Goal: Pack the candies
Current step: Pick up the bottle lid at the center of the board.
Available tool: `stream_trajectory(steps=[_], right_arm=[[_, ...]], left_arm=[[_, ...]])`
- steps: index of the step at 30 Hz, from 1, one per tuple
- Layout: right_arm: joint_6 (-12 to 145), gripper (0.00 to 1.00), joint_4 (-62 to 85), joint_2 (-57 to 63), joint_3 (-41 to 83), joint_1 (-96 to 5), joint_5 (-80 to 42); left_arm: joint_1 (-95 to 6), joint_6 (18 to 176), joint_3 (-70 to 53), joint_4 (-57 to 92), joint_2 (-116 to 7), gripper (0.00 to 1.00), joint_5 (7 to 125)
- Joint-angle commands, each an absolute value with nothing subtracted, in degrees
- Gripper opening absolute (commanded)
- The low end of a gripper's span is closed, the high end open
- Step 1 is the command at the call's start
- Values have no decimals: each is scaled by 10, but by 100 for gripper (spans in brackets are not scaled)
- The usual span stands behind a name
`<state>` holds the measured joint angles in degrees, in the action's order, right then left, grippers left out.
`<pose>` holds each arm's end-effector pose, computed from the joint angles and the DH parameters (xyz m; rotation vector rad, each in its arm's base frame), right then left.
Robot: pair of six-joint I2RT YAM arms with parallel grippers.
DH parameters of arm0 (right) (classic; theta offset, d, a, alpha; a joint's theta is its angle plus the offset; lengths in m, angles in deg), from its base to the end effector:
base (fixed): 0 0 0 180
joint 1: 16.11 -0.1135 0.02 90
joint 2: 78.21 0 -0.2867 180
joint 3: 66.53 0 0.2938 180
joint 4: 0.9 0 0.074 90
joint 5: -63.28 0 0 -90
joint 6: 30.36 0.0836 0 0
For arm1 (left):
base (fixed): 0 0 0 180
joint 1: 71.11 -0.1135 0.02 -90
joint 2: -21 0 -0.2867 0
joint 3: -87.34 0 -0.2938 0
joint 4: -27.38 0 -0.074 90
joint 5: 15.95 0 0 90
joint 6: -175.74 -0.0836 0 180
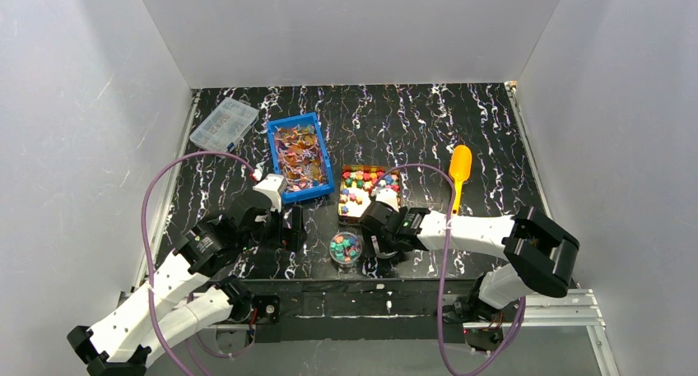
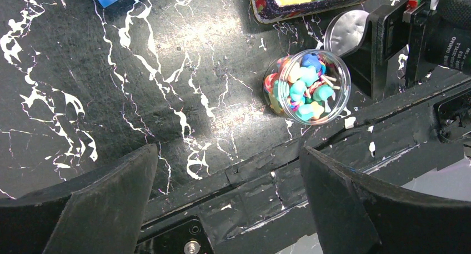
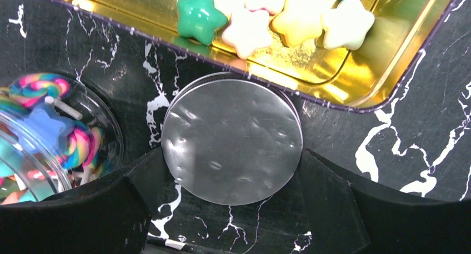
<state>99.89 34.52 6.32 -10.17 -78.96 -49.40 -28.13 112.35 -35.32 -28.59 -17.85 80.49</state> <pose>0.1742 0.2690 0.1248 -0.3816 2.5217 0.1504 0.1527 -0.1295 0.2909 0.2613 2.2599 -0.5352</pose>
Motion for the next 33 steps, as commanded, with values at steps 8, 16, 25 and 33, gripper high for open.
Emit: stream_trajectory(steps=[8, 16, 25, 33], right_arm=[[996, 72, 448, -7, -61, -830, -509], [994, 71, 517, -28, 13, -872, -526], [973, 71, 512, 20, 83, -900, -515], [952, 71, 490, 81, 127, -903, -504]], left_arm=[[-280, 1122, -352, -294, -179, 99, 806], [-280, 1122, -352, -295, -180, 99, 807], [-280, 1124, -353, -296, -170, 99, 815], [-280, 1126, -352, -298, -168, 99, 818]])
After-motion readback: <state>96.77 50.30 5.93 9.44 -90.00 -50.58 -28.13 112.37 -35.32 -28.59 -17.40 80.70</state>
